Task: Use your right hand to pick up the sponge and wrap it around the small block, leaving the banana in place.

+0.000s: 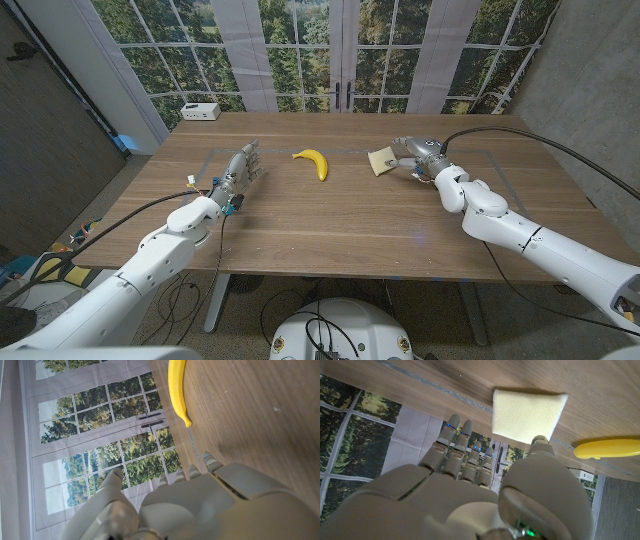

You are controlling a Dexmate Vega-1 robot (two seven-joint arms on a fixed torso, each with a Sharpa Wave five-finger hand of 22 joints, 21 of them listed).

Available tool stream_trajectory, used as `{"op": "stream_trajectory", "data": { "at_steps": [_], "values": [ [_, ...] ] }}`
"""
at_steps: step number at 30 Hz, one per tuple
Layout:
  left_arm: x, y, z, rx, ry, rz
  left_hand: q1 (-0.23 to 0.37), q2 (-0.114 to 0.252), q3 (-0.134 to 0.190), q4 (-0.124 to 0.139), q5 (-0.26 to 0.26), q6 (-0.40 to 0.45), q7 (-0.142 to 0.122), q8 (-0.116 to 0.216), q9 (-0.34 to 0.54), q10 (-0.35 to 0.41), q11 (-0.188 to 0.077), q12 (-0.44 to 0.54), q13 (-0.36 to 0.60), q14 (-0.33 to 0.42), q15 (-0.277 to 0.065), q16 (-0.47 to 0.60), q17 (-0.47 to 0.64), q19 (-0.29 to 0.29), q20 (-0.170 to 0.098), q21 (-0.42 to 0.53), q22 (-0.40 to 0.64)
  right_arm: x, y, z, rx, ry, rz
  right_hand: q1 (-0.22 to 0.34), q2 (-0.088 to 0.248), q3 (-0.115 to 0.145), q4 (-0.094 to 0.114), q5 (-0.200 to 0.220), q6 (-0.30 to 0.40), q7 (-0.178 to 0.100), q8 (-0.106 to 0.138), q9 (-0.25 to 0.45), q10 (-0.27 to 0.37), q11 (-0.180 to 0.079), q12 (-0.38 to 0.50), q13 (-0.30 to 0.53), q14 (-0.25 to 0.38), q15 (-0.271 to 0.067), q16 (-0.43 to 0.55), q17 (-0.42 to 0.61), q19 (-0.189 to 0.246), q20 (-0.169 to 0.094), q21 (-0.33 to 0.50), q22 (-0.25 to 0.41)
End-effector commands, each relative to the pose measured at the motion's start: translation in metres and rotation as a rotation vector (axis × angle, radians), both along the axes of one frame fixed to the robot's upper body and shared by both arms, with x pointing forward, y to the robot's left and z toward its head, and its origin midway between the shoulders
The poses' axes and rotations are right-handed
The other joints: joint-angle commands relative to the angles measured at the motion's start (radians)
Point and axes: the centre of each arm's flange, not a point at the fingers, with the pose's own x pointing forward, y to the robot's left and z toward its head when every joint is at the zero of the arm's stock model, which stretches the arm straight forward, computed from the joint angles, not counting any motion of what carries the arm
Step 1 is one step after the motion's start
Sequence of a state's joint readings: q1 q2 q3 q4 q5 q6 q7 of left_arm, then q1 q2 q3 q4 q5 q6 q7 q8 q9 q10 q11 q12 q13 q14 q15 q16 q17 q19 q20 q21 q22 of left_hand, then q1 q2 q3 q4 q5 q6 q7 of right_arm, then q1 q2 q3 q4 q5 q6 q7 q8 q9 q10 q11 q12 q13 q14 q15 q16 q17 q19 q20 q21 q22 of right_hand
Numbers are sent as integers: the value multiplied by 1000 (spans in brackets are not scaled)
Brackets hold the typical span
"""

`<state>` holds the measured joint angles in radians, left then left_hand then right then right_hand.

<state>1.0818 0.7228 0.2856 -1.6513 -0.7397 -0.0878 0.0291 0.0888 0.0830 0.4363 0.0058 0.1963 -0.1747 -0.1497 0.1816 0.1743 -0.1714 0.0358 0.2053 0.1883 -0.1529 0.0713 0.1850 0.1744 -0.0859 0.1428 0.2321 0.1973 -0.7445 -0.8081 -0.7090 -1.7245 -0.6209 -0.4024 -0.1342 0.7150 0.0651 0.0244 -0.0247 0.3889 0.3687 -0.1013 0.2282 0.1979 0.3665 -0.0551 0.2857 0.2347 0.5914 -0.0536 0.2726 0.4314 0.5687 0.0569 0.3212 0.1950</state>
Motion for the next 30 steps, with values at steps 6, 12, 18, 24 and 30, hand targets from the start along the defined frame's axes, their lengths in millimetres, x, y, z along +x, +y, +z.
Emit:
{"op": "stream_trajectory", "data": {
  "at_steps": [6, 12, 18, 24, 30],
  "values": [
    [0, 2, 3, -4, -14, 2, -6, -2, 0, -6, 4, -114, -6, 2, 2, -42, -2, 4, 5, -4, -3, 0, 4, 0, 9, -4, 4, -1, 2, -6, 225, -96, -14, 20, 67, 32, 3, -7, 186, 12, 55, -4, 157, 8, 35, -10, 89, -88, 7, -30, 59, -21, 25, 3],
    [1, 4, 1, -11, -9, 4, -6, -2, -1, -7, 5, -114, -6, 3, 2, -42, 2, 4, 5, -3, -2, 0, 4, 0, 9, -3, 4, 4, 17, -16, 353, -81, -39, 1, 31, 8, 4, -25, 186, 22, 43, -6, 176, 39, 29, -14, 88, -67, -9, -48, 66, -13, 27, 2],
    [4, 5, 2, -12, -11, 2, -6, -1, 0, -7, 5, -114, -7, 3, 2, -44, -1, 3, 5, -5, -3, 0, 4, -1, 10, -4, 4, 9, 27, -23, 353, -46, -59, -52, -22, -39, 20, -44, 139, 28, 10, -6, 145, 50, 1, -17, 48, -48, -28, -50, 37, 9, 14, 0],
    [7, 6, 3, -13, -9, 2, -5, 0, 0, -7, 4, -114, -6, 3, 2, -44, -2, 3, 5, -4, -5, 0, 4, 0, 10, -4, 4, 13, 32, -29, 348, -15, -106, -81, -45, -63, 30, -51, 121, 35, -2, -5, 120, 51, -16, -17, 22, -40, -38, -49, 11, 22, 2, 0],
    [12, 6, 6, -15, -13, -2, -5, 1, 1, -8, 4, -115, -5, 2, 2, -48, -4, 1, 5, -4, -5, 0, 4, 1, 9, -3, 4, 16, 37, -33, 330, 3, -200, -72, -56, -69, 22, -50, 143, 35, 2, -5, 132, 48, -16, -16, 15, -41, -40, -49, -9, 28, -8, 0]
  ]
}}
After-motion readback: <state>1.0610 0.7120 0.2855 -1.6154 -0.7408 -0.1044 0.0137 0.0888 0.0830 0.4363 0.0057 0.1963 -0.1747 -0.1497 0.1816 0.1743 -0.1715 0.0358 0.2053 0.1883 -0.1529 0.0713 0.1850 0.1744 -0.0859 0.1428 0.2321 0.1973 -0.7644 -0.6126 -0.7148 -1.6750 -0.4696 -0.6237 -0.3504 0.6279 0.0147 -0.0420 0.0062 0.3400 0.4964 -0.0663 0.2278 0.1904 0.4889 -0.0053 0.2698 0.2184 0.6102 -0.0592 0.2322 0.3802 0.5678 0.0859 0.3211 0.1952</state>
